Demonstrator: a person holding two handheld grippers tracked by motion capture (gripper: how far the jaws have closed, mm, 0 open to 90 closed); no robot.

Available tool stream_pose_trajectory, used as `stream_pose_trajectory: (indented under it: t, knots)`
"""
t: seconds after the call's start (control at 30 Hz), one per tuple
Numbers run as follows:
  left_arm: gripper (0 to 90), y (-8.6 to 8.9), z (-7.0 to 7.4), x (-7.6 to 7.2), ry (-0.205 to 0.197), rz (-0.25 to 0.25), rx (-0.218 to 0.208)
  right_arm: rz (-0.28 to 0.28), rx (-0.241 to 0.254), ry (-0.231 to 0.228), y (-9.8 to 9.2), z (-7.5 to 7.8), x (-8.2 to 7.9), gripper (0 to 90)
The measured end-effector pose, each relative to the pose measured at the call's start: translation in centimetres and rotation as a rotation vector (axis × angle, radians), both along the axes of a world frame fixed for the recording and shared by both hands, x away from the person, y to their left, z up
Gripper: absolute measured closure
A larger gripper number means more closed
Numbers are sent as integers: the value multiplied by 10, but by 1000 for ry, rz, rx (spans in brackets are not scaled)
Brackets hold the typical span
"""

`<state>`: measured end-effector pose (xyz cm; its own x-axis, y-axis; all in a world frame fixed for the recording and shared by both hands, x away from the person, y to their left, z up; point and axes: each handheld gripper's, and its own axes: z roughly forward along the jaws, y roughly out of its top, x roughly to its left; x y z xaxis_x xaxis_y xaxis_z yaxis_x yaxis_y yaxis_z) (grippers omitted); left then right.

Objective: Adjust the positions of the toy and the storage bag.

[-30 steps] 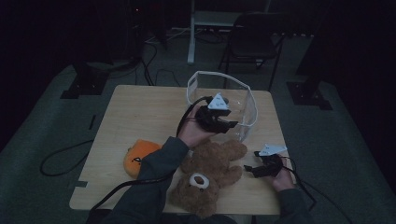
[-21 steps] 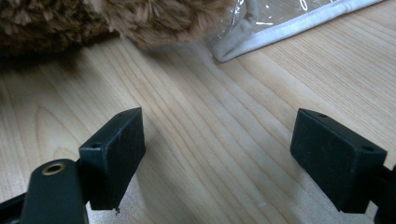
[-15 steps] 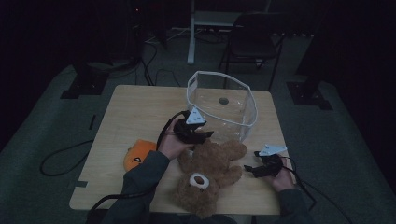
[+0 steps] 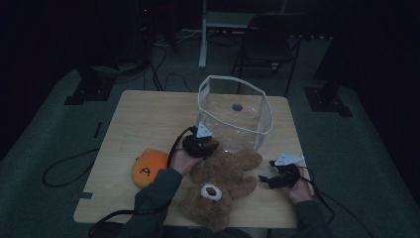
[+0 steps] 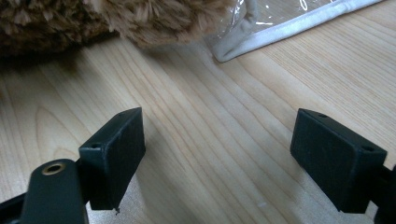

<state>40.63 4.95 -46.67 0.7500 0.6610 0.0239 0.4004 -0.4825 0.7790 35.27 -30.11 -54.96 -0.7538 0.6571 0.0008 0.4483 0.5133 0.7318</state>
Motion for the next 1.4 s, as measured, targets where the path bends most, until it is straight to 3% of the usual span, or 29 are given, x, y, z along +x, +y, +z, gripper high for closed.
stream_pose_trajectory:
  t: [0.1,0.23,0.3,0.33,0.4,0.43,0.63,0.73,0.9,1.0,1.07,1.13,1.17,1.23,1.27,1.3,1.4]
  knots:
    - [504,0,-9,9,42,16,-15,0,0,0,0,0,0,172]
    - [466,-2,-16,15,83,-8,-11,0,0,0,0,0,0,172]
    - [540,-2,-17,17,100,-26,-7,0,0,0,0,0,0,172]
    - [655,-3,-17,17,110,-40,-3,0,0,0,0,0,0,172]
    - [888,-5,-15,14,92,-59,37,0,0,0,0,0,0,172]
    - [900,-6,-14,12,86,-67,56,0,0,0,0,0,0,172]
    - [900,0,-7,6,65,-63,72,1,-1,-2,0,0,0,172]
    - [900,5,4,0,29,-56,81,1,0,-1,0,0,0,172]
    - [900,10,15,-7,-7,-42,51,-1,1,-1,0,0,0,172]
    - [900,15,26,-15,-39,-43,62,-1,1,-2,0,0,0,172]
    - [900,15,30,-11,-51,-28,86,-1,0,-2,0,0,0,172]
    - [900,16,29,-3,-45,-12,70,-1,1,-1,0,0,0,172]
    - [883,15,27,1,-31,-1,51,-1,1,-1,0,0,0,172]
    - [755,15,23,6,-14,10,35,-1,0,-1,0,0,0,172]
    - [755,13,15,13,28,5,19,-1,0,-1,0,0,0,172]
    - [670,12,11,15,42,9,16,-1,1,-1,0,0,0,172]
    - [541,6,-3,23,100,19,-3,-2,1,0,0,0,0,172]
